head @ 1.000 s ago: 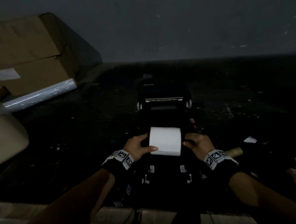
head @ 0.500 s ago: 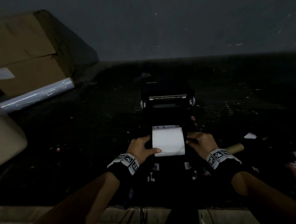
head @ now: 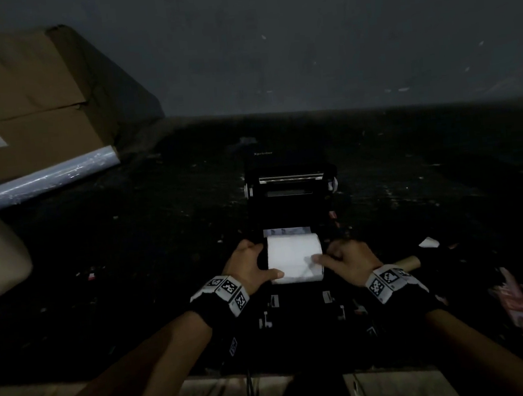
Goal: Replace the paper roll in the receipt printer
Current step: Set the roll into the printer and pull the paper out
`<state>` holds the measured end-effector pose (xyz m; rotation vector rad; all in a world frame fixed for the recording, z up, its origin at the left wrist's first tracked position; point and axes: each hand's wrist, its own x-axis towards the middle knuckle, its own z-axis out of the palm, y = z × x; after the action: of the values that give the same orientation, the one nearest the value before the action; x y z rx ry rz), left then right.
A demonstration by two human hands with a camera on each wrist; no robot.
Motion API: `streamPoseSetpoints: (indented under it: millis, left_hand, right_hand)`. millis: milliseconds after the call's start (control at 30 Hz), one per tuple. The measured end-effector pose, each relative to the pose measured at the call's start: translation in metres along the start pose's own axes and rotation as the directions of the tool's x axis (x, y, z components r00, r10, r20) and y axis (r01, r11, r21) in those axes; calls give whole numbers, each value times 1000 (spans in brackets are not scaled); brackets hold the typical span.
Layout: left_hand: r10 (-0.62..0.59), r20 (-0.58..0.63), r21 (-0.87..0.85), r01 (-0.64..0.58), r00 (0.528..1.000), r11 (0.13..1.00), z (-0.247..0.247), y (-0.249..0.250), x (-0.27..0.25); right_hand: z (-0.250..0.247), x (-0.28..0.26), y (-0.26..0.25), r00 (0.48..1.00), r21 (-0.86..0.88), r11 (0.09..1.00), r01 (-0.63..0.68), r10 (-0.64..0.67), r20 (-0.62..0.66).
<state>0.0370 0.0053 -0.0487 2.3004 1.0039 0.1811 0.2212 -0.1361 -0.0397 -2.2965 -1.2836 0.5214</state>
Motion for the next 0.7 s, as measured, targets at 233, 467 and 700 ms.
streamPoseSetpoints:
  millis: [233,467,700]
  left_hand:
    - [-124,-43,-120,118,991,986,-7,5,1]
    - [-201,58,-120,207,978,971,2,7,-7]
    - [-188,77,-140,198,979,970,4,0,-8]
  right_hand:
    - [8,-6,-7,993,79,994,-81,74,88]
    - [6,-13,-8,995,53,996,-67,63,81]
    - [9,-19,1,997,87,996,-17,11,73]
